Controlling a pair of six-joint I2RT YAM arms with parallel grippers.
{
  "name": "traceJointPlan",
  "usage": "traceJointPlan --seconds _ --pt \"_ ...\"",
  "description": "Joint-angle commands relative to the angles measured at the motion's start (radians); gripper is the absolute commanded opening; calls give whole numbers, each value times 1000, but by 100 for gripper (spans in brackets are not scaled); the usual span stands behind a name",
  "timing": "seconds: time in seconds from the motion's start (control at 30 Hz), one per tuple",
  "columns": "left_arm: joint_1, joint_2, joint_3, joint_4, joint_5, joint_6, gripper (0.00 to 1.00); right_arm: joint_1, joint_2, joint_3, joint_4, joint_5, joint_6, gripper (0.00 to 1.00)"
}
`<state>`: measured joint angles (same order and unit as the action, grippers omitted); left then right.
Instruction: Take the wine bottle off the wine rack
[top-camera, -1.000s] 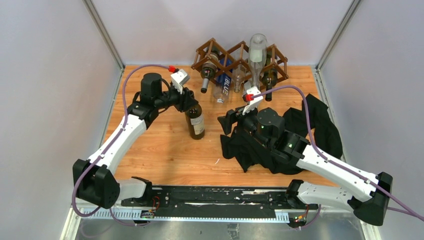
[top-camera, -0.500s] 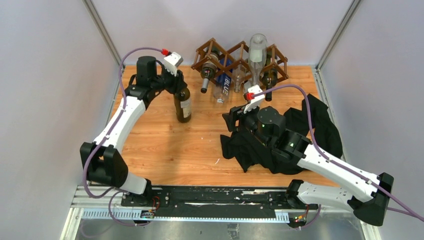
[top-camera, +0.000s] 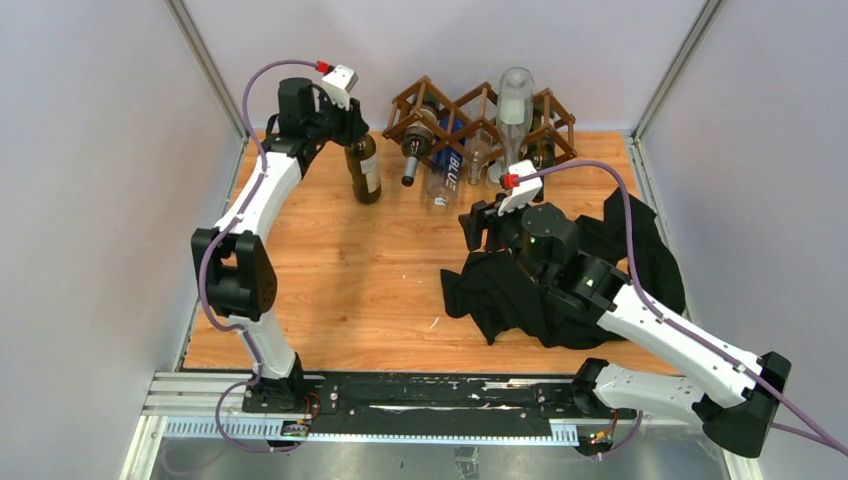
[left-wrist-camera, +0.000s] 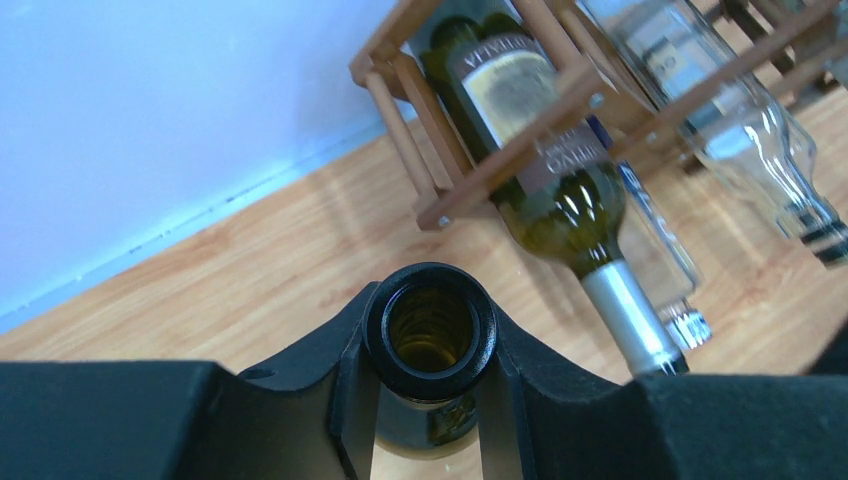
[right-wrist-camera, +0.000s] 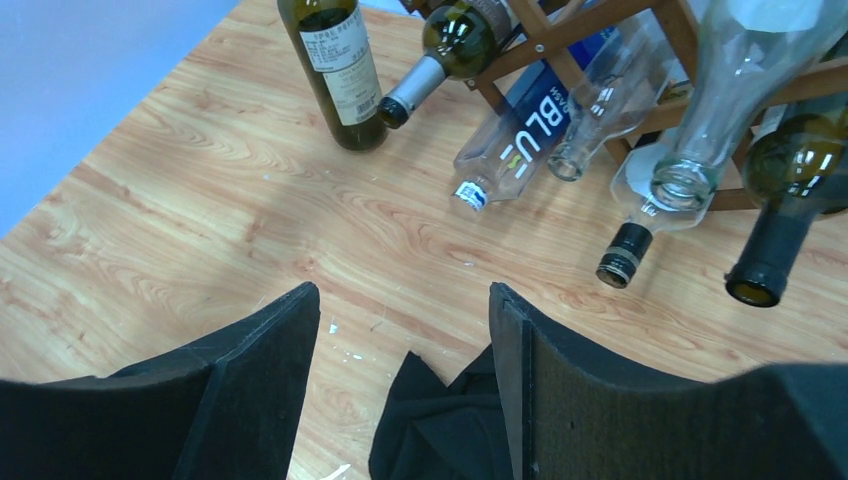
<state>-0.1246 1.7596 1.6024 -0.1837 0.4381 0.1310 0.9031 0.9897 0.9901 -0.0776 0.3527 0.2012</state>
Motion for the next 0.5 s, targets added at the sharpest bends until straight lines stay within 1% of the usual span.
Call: traceJointPlan --seconds 0.0,0.2,0.47 --pt "11 49 147 164 -15 -38 0 -42 -7 33 -33 19 7 67" --pt "28 171 276 166 -33 -67 0 -81 -4 38 -47 13 16 68" --pt "43 276 359 179 -42 -80 0 -147 2 42 -61 -23 35 69"
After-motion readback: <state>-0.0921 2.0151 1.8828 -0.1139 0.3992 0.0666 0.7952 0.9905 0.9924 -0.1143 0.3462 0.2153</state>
